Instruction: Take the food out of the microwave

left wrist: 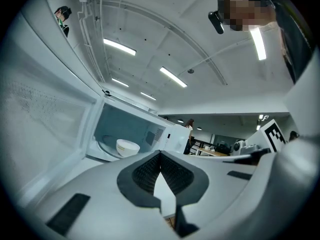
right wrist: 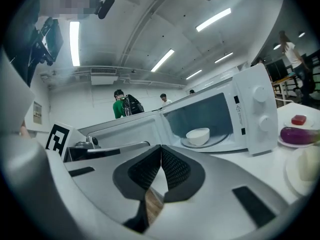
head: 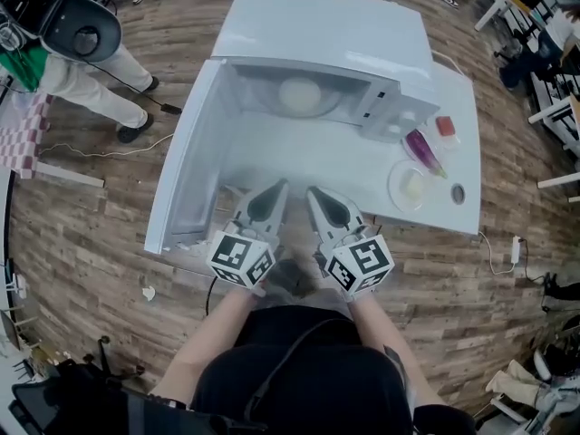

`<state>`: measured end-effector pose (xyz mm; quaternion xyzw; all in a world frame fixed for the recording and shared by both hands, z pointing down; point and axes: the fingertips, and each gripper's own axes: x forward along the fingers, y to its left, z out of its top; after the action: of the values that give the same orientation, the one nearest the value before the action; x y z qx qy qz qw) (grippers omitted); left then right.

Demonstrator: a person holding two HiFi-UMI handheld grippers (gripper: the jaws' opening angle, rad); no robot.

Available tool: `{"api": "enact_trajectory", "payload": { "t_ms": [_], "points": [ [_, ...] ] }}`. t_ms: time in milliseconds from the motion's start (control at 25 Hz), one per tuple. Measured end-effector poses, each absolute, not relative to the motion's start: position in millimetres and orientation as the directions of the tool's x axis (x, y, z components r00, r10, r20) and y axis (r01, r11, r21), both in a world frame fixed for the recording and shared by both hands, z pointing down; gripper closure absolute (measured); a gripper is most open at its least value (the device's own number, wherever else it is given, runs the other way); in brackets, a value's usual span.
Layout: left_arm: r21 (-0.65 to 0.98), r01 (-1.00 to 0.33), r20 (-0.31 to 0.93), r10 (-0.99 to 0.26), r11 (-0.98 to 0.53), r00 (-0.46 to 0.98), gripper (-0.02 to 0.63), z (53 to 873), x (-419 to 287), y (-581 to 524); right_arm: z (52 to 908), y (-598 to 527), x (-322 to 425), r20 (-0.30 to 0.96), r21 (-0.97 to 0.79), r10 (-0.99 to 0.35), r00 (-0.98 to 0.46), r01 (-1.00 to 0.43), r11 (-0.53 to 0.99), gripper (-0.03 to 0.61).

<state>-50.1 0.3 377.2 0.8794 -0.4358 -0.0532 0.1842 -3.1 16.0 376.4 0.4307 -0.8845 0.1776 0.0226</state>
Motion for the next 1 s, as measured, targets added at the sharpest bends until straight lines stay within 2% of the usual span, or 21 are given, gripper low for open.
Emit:
{"api": "enact_trajectory", "payload": {
  "t_ms": [480,1000],
  "points": [
    [0.389,-0.725,0.066,-0.768,-0.568,0.637,0.604,386,-56,-27,389,-13,5,0.233,-0.278,-0.811,-0.536,-0.836,0.473,0.56],
    [0.395,-0.762,0.084,-0.805,-0.514,0.587,0.603,390,-63,-78,391,-75,-12,0.243,-0.277,-0.762,-0.6,-0.796,0.538,0.56]
  ]
}}
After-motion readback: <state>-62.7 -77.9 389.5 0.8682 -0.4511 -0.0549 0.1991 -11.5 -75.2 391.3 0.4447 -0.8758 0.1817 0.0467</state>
